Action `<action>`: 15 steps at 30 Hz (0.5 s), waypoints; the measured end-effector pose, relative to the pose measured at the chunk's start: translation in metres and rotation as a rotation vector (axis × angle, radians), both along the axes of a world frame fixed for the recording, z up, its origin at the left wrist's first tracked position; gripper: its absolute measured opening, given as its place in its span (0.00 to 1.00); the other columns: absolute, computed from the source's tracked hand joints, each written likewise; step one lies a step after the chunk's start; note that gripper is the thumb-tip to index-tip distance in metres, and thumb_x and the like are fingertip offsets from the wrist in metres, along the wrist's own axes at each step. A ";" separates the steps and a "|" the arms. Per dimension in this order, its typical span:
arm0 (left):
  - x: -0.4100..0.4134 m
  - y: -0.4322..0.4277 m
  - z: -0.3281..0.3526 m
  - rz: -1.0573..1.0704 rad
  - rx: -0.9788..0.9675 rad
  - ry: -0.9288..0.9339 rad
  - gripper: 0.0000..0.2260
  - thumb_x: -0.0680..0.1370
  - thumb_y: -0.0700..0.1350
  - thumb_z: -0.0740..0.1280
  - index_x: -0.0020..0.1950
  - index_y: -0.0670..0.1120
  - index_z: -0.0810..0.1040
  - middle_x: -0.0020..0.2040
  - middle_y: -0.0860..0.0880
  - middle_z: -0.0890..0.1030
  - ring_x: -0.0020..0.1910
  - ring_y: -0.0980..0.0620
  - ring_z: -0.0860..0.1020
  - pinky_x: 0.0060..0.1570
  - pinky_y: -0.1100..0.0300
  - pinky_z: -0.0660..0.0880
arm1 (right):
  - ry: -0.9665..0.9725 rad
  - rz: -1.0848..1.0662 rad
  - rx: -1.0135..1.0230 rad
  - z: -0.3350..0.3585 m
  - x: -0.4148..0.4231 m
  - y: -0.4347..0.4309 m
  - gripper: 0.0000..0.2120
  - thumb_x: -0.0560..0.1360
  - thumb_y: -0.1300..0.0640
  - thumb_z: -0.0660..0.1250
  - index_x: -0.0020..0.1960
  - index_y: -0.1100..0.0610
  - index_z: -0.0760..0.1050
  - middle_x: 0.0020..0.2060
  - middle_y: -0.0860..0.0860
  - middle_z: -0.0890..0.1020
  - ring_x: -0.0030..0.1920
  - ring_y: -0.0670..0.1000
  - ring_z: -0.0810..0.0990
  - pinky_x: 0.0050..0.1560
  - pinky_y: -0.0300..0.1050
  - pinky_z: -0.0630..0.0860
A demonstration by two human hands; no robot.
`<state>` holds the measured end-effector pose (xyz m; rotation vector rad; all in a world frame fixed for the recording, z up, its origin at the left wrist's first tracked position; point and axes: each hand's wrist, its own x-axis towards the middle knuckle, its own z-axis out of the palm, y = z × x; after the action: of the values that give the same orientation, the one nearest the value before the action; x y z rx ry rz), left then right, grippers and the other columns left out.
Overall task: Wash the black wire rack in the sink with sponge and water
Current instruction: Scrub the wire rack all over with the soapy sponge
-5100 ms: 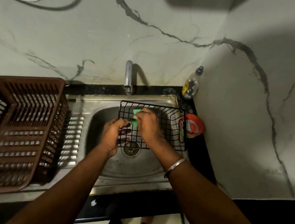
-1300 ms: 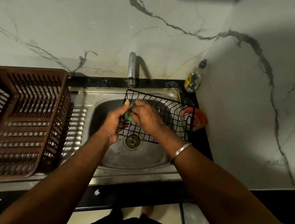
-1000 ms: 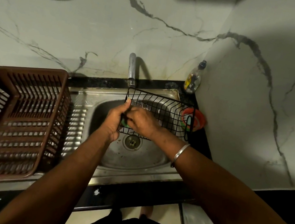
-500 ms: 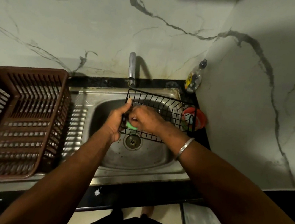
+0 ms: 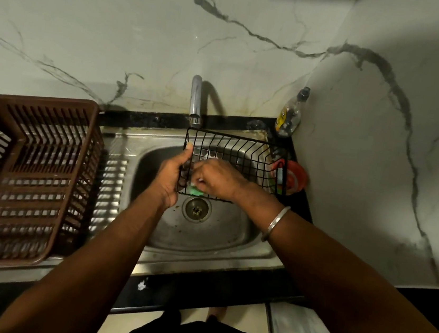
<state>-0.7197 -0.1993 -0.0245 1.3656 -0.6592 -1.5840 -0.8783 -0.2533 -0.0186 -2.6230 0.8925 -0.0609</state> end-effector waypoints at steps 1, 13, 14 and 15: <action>-0.001 -0.001 0.000 0.000 0.003 0.004 0.21 0.78 0.66 0.70 0.45 0.49 0.88 0.46 0.46 0.87 0.47 0.48 0.86 0.54 0.52 0.76 | 0.018 0.047 0.024 0.000 -0.001 0.001 0.04 0.77 0.59 0.74 0.44 0.51 0.83 0.44 0.41 0.81 0.45 0.44 0.80 0.51 0.48 0.81; -0.006 -0.007 0.002 -0.011 -0.020 -0.037 0.23 0.77 0.66 0.72 0.54 0.47 0.86 0.48 0.47 0.89 0.50 0.49 0.87 0.57 0.51 0.79 | 0.034 0.030 0.035 0.000 -0.017 -0.007 0.07 0.77 0.58 0.74 0.42 0.50 0.80 0.41 0.41 0.78 0.42 0.43 0.78 0.46 0.42 0.76; -0.006 -0.006 0.002 0.008 -0.018 -0.031 0.26 0.74 0.68 0.74 0.56 0.47 0.87 0.52 0.45 0.89 0.54 0.45 0.86 0.60 0.48 0.79 | 0.043 0.062 0.030 0.000 -0.014 -0.005 0.06 0.77 0.59 0.73 0.42 0.52 0.81 0.41 0.43 0.79 0.43 0.44 0.79 0.46 0.42 0.76; -0.006 -0.006 0.004 0.012 -0.023 -0.026 0.30 0.72 0.70 0.74 0.58 0.46 0.87 0.55 0.43 0.88 0.58 0.41 0.85 0.64 0.45 0.78 | 0.047 0.079 0.038 -0.001 -0.013 -0.004 0.06 0.77 0.59 0.73 0.42 0.53 0.81 0.41 0.43 0.79 0.43 0.45 0.79 0.45 0.40 0.75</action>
<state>-0.7260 -0.2052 -0.0206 1.3730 -0.6819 -1.5466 -0.8912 -0.2570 -0.0194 -2.6309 0.7958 0.0378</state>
